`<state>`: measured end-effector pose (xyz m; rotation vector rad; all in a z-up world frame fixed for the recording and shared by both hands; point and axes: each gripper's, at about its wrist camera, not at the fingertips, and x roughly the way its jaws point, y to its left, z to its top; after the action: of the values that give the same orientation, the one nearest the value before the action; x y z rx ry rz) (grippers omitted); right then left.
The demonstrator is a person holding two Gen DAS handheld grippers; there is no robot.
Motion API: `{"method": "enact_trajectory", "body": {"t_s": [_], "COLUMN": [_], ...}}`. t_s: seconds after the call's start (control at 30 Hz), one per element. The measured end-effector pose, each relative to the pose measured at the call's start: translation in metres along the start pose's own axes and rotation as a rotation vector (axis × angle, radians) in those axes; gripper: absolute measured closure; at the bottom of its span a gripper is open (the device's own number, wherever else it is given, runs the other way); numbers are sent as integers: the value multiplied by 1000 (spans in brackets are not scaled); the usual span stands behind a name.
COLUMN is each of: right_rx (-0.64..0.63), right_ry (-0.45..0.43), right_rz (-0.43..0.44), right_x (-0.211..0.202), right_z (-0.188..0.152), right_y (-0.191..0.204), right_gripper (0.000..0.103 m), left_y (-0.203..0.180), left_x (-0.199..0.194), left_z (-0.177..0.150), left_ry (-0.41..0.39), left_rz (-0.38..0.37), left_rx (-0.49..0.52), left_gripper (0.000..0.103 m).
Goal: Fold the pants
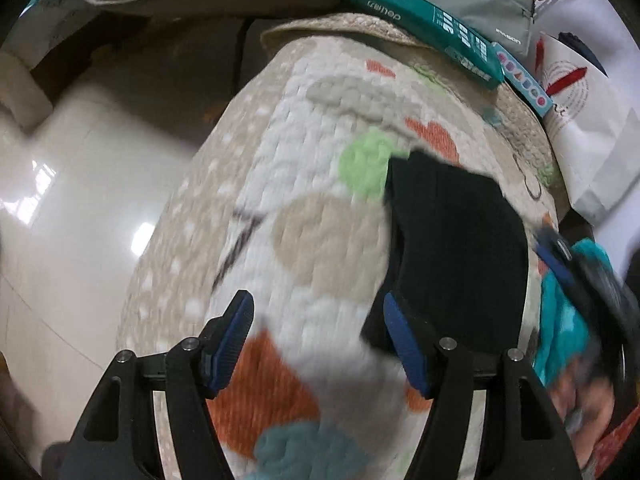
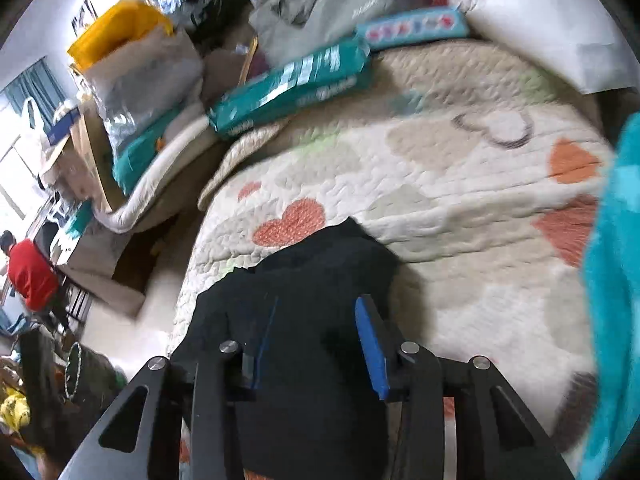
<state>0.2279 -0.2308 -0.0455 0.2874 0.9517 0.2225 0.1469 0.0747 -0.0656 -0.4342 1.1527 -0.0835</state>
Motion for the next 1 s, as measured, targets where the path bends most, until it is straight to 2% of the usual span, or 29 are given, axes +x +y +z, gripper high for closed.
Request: {"method": "enact_trajectory", "body": {"t_s": [0.07,0.13,0.2,0.3,0.37,0.47,0.57,0.6,0.63,0.73,0.77,0.83,0.9,1.0], "right_rx": [19,53,61,21,-1,65,121,114,101,21,-26,-99,-137,-171], "right_ry": [72,49,6,-30,-28,3,1,-17,-35,-116,-139,-159,-187,-232], "right_rz": [-53,-75,-60,-85,-90,-69,18,23,19,-29,-62,-106,-103,-114], "right_x": [28,23,-2,-46,-77,-107,-133,-143,-149,-166,-168,-169,-175,-182], "right_z": [6,11,10,-3,-25,-60,-102,-118,-128,-160,-168,-176,-183,-189], "right_y": [-8,-17,-18,-17,-20,-25,-24,-20,-17,-1,6,18,27,35], "right_gripper": [60,60,56,37,34,29,28,27,26,22,22,21,21,18], "left_y": [1,-5,-13,-25,-31,-39,-47,-49,-51,-56,-58,-62,-67,-74], "left_x": [-1,-4,-12,-25,-34,-55,-90,-102,-119,-161,-175,-192,-200,-196], "left_z": [-13,-21,-29,-40,-48,-64,-83,-89,-97,-117,-125,-136,-143,-149], "left_ry": [7,0,-38,-94,-120,-191,-335,-394,-470,-669,-729,-800,-815,-756], "left_rz": [0,3,27,70,84,136,221,250,278,322,326,321,309,261], "left_rx": [2,34,81,139,157,184,201,203,205,195,192,190,207,261], "left_gripper": [36,36,36,36,36,36,35,29,18,0,0,0,0,0]}}
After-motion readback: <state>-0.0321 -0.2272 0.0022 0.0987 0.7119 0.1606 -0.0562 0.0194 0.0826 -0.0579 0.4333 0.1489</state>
